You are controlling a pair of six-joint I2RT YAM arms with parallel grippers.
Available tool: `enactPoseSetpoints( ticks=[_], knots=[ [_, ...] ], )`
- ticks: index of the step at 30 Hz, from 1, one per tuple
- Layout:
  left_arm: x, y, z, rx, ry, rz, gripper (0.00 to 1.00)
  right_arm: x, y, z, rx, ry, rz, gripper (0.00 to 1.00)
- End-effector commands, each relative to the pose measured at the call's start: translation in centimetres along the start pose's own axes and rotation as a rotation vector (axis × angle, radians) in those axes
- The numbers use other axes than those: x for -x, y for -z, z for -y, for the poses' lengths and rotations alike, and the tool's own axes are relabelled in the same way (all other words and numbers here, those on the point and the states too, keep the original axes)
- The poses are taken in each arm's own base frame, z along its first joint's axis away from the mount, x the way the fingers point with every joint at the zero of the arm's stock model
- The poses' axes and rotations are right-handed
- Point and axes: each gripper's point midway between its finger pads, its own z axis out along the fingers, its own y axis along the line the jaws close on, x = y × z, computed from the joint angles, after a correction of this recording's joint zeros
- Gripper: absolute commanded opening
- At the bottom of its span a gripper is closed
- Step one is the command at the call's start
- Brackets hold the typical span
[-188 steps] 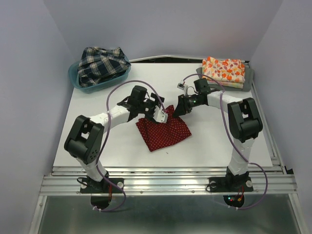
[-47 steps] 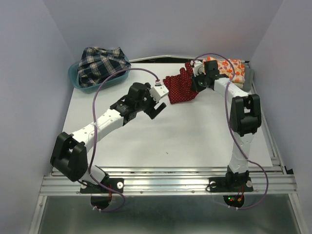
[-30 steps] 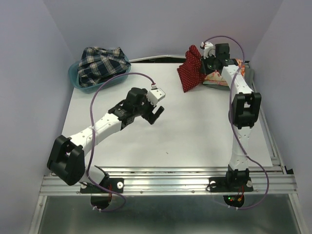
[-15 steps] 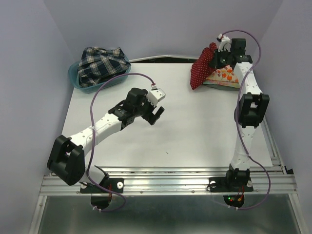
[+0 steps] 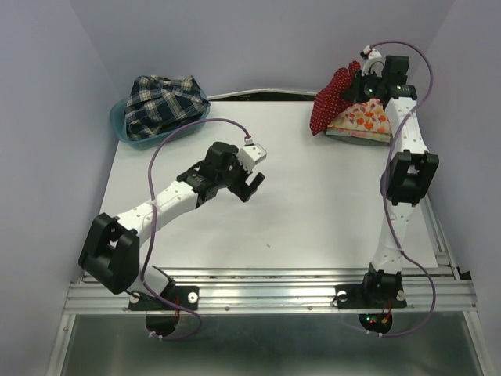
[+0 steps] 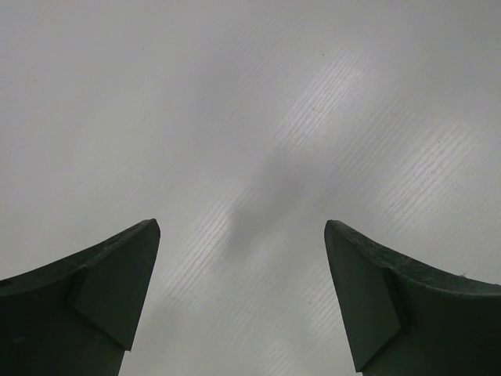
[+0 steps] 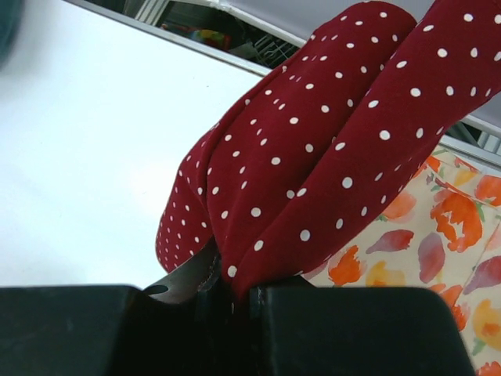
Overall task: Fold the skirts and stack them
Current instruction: Neatly place the folded skirt to the corner
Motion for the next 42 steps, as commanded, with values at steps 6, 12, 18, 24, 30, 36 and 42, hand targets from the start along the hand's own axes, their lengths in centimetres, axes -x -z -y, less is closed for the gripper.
enactPoseSetpoints(
  ticks=[6,12,18,24,30,36,42],
  knots=[
    [1.2,0.2,-0.1,-0.002,0.001,0.037,0.99,4.4,2.9,1.6,-0.001,0.065,0.139,0.01],
    [0.8,0.1,-0.1,-0.003,0.001,0.028,0.99,2.9,5.2,5.5,-0.035,0.012,0.135,0.01],
    [1.1,-0.1,-0.2,0.000,-0.004,0.025,0.99,-0.9,5.2,7.1,-0.042,-0.040,0.074,0.01],
    [1.3,-0.3,-0.3,0.001,-0.002,0.014,0.99,-6.5,3.6,9.8,-0.066,-0.194,-0.004,0.02],
    [0.8,0.2,-0.6,0.020,-0.008,0.004,0.99,-8.2,3.4,11.5,-0.106,-0.255,-0.019,0.24],
    [1.0,0.4,-0.7,0.027,-0.006,0.008,0.99,-7.5,5.5,13.3,-0.189,-0.274,-0.003,0.59],
    [1.0,0.3,-0.6,0.023,0.000,0.009,0.99,-6.8,5.6,13.1,-0.161,-0.331,0.020,0.52]
  ],
)
